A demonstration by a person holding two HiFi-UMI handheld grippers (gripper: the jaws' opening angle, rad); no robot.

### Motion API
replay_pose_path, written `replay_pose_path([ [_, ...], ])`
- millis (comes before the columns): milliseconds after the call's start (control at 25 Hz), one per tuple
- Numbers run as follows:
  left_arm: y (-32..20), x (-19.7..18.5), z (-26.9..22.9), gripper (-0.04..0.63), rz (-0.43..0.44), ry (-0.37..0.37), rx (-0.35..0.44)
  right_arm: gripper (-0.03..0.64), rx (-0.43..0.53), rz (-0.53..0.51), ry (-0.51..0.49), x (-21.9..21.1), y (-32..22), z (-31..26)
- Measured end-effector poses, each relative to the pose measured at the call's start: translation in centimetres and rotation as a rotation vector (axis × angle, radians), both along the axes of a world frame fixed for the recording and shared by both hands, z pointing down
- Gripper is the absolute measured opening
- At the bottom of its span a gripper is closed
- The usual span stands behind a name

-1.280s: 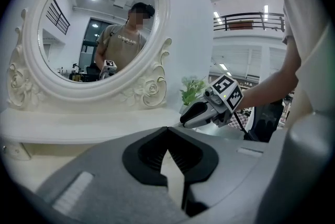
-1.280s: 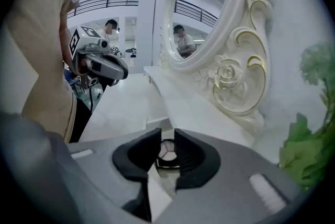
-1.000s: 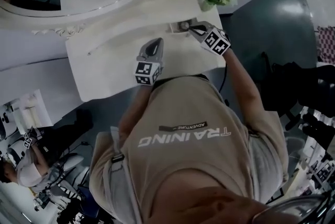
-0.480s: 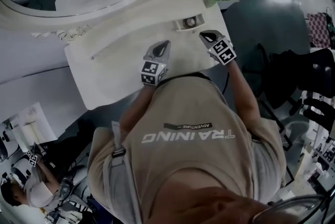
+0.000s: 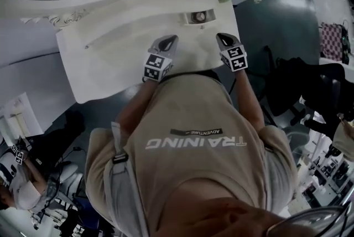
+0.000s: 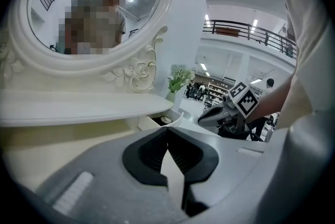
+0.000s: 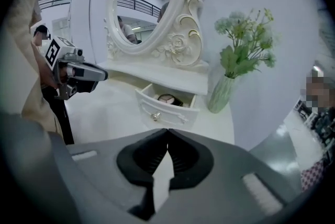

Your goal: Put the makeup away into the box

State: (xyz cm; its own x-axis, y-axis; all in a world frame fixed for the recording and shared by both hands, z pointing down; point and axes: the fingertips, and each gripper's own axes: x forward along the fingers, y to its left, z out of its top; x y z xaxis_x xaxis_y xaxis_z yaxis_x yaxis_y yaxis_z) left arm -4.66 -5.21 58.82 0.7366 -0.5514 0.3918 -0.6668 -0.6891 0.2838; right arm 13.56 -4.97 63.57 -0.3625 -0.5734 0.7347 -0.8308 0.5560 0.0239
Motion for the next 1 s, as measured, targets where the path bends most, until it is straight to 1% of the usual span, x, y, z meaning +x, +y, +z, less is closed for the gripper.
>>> replay_pose_path([
  [120, -0.8, 0.4, 1.3, 0.006, -0.037, -0.035, -0.041, 0.005, 0.009, 0.026, -0.007, 1.6, -1.2, 0.5],
  [240, -1.6, 1.8, 2.3, 0.006, -0.075, -0.058, -0.071, 0.005, 0.019, 0.008, 0.007, 3.5, -2.8, 0.7],
  [360, -2.4, 3.7, 3.8, 0.006, -0.098, -0.091, -0.1, 0.005, 0.017, -0.007, -0.037, 4.9, -4.8, 1.9],
  [520, -3.4, 5.3, 5.6, 0.006, -0.132, -0.146, -0.137, 0.005, 0.011, -0.027, -0.144, 4.9, -6.0, 3.5],
  [640, -4.3, 6.0, 6.5, 0.006, -0.161, -0.175, -0.159, 0.005, 0.014, -0.068, -0.196, 4.5, -6.2, 3.9],
  [800, -5.1, 6.3, 7.2, 0.006, -0.198, -0.201, -0.171, 0.005, 0.024, -0.149, -0.225, 3.7, -6.3, 4.0],
  [880, -5.1, 6.4, 7.2, 0.006, -0.205, -0.214, -0.183, 0.005, 0.025, -0.171, -0.24, 3.3, -6.4, 4.0],
  [1000, -5.5, 6.5, 7.4, 0.006, -0.215, -0.22, -0.178, 0.005, 0.034, -0.185, -0.264, 3.3, -7.3, 3.9],
])
